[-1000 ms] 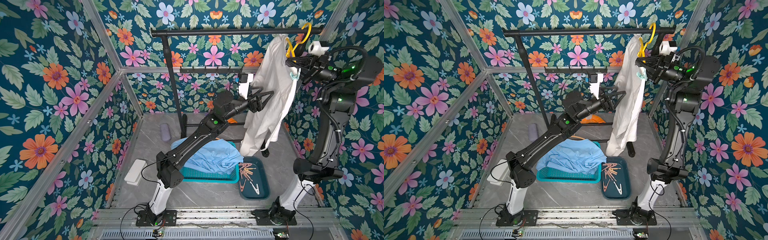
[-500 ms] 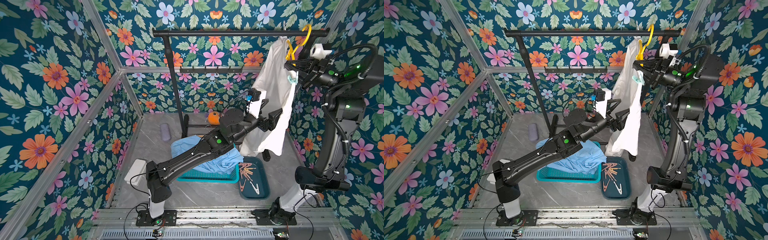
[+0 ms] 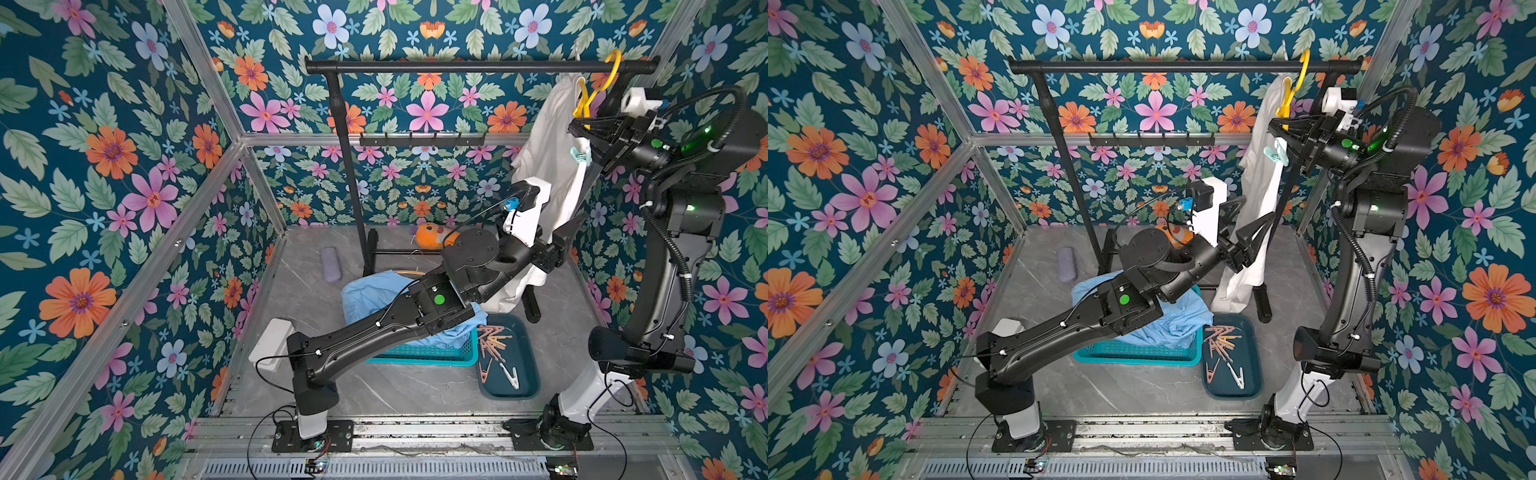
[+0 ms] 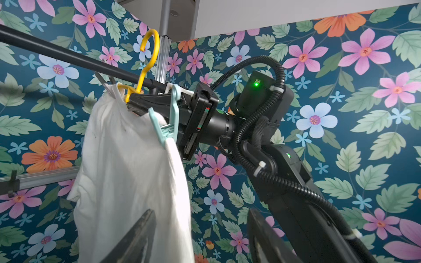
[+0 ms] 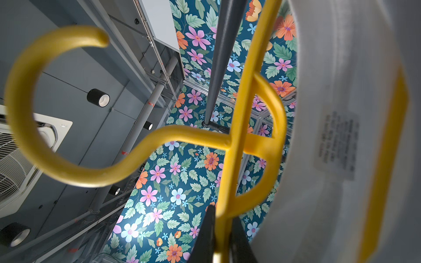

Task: Use clothespins to secure the t-shirt on both sides of the hanger
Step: Hang the hanger on the clothesline.

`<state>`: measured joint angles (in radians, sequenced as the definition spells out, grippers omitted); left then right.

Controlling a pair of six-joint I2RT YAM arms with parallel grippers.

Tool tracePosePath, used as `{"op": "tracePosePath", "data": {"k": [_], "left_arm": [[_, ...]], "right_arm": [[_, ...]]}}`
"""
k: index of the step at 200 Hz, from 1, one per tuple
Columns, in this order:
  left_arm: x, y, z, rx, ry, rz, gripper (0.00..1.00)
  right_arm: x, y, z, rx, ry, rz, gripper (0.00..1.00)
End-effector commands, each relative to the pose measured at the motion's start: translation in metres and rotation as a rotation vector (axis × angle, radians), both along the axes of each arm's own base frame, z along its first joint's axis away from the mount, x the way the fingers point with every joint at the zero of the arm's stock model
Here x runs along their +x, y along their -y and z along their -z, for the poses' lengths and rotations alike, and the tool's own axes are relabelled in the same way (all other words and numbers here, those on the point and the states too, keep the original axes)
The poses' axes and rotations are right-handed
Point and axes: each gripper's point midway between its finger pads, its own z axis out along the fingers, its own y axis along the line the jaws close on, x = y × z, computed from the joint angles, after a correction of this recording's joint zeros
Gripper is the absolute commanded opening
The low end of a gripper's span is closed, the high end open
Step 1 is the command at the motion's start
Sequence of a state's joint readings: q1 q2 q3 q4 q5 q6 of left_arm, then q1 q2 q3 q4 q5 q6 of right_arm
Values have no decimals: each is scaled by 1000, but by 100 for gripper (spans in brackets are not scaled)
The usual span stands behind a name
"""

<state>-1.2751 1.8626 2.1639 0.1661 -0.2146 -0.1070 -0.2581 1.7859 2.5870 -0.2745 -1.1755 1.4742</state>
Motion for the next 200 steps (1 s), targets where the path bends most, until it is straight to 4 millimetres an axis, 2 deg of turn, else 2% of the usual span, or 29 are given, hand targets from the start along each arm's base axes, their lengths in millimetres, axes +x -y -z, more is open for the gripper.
{"op": "tracePosePath", "data": {"k": [1,29,47,87,131,149,170,200], "left_arm": [[6,11,18,112,23,-94,67],[20,9,23,128,12,-227,65],[23,14,23,122,16,-240,59],[24,18,16,81,31,-261,40],[26,19,12,37,27,-278,25],[29,18,8,17,31,-300,11],[30,17,5,5,43,-317,0],[29,17,1,-7,69,-326,0]], "right_arm": [[-7,-1,-12,-21,83,23,0],[-7,-1,-12,-16,80,25,0],[-10,-5,-13,-18,84,18,0],[-14,-9,-10,-30,82,25,0],[-17,-20,-4,-53,79,13,0],[-16,-21,2,-64,64,17,0],[-19,-24,4,-71,66,22,0],[-20,-24,6,-76,62,27,0]]}}
